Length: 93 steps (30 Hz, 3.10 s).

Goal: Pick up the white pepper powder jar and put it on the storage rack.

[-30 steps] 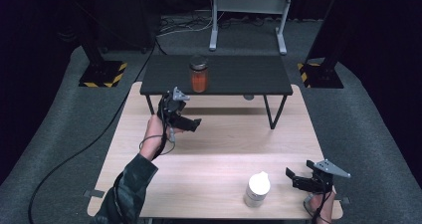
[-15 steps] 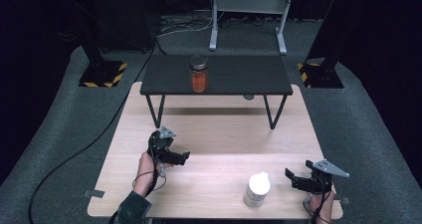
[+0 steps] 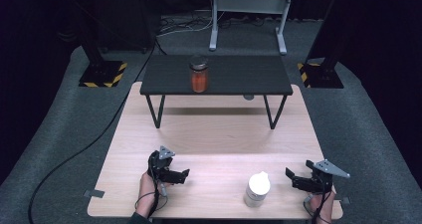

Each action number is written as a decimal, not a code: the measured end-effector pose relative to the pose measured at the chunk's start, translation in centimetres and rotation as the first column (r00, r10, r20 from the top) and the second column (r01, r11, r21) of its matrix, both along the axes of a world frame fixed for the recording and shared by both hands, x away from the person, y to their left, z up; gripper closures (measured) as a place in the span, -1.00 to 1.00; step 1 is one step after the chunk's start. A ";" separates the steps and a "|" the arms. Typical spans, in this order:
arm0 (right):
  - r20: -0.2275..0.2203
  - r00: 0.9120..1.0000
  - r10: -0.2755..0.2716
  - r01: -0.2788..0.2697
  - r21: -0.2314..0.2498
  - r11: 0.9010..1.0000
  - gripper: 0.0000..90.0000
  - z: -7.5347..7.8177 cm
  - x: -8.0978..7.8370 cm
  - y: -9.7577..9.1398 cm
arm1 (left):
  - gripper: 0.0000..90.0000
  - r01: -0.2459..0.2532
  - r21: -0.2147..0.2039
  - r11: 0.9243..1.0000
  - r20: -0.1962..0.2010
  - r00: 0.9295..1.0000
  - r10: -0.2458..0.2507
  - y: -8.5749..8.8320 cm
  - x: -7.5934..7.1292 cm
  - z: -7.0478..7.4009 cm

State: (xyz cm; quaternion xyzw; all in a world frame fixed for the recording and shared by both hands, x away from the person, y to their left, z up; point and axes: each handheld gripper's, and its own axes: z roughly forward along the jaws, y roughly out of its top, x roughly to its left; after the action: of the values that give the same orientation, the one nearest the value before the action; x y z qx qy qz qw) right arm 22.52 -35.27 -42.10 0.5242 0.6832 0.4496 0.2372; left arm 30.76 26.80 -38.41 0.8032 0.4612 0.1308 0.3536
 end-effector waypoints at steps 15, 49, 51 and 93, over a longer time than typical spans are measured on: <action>0.016 0.999 -0.029 0.029 0.002 1.000 -0.92 0.2 -1.2 1.1 | -0.99 -0.062 0.065 0.996 0.044 0.997 0.059 -2.4 -2.4 -1.7; -0.020 0.965 0.263 -0.263 -0.153 0.953 -0.86 3.8 -5.7 12.5 | -0.98 -0.066 0.067 0.996 0.047 0.997 0.063 -2.6 -2.5 -1.8; -0.015 0.962 0.272 -0.271 -0.147 0.951 -0.68 3.6 -5.6 12.5 | -0.98 -0.066 0.067 0.996 0.047 0.997 0.063 -2.6 -2.5 -1.8; 0.068 0.990 0.125 -0.113 -0.163 0.980 -0.34 5.7 -5.0 12.0 | -0.92 -0.054 0.064 0.996 0.053 0.997 0.050 -2.5 -2.5 -1.8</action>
State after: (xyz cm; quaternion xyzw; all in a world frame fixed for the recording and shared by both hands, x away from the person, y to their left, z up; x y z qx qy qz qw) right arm 17.56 -23.29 -36.42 0.4440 0.7372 0.4274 0.2772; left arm 28.21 24.34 -40.20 0.7984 0.4682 0.1757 0.3352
